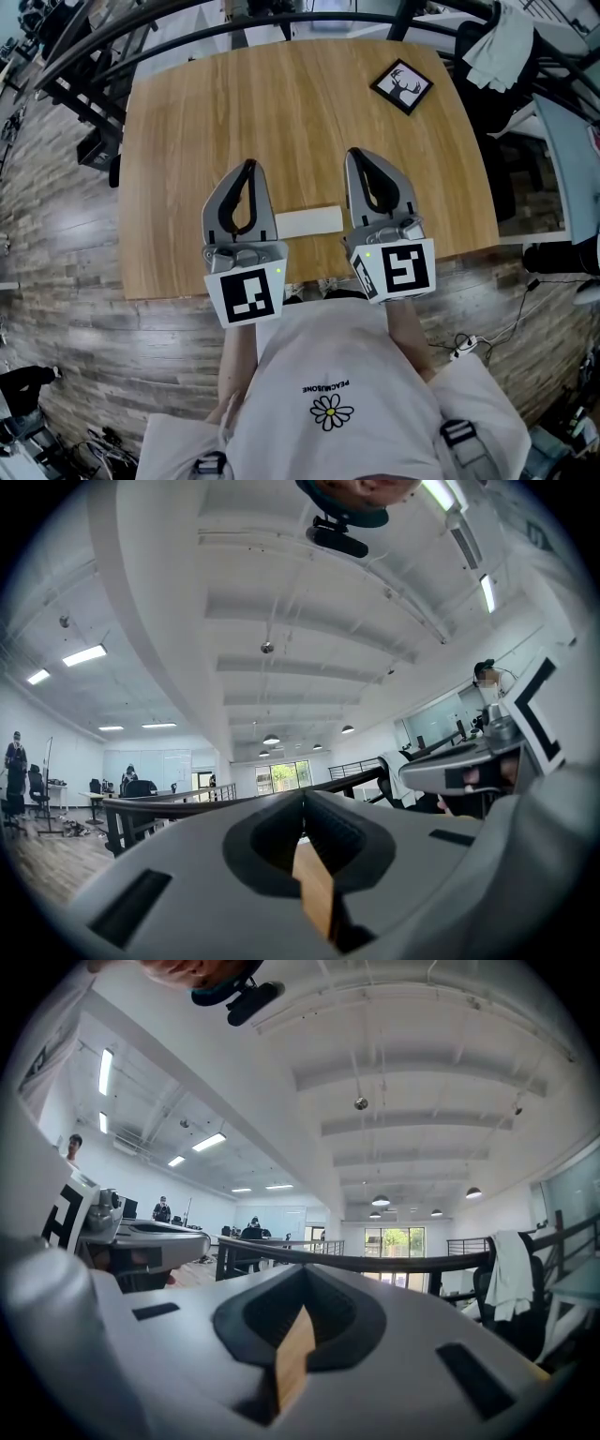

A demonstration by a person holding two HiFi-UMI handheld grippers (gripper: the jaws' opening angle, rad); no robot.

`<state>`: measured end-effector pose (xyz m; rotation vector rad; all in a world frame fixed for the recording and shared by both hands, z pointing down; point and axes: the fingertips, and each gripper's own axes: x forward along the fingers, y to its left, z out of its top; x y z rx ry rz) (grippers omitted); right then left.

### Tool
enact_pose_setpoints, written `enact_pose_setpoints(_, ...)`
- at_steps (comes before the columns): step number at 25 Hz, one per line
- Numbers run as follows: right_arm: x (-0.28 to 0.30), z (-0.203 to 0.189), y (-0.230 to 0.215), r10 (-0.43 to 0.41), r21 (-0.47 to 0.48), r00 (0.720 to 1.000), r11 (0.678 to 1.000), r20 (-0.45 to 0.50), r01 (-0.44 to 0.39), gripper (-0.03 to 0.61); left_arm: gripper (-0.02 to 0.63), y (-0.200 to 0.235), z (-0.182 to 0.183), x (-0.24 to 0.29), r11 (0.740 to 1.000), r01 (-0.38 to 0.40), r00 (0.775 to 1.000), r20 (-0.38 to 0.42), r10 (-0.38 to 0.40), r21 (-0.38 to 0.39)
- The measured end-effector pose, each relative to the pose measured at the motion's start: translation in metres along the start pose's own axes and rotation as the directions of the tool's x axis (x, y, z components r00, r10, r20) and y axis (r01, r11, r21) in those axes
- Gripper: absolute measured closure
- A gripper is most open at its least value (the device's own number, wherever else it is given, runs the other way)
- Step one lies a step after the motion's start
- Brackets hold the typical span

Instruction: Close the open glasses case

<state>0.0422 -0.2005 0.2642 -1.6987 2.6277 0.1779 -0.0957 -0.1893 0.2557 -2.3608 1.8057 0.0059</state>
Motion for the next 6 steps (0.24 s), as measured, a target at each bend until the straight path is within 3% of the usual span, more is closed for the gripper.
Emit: enact_pose_setpoints(6, -0.0002, -0.0011, 0.0009, -0.011, 0.001, 1.0, 1.0, -0.007, 0.011, 0.571, 0.597, 0.0034, 0.0, -0.0017, 1.0, -0.001, 1.0, 0.0, 0.001, -0.007)
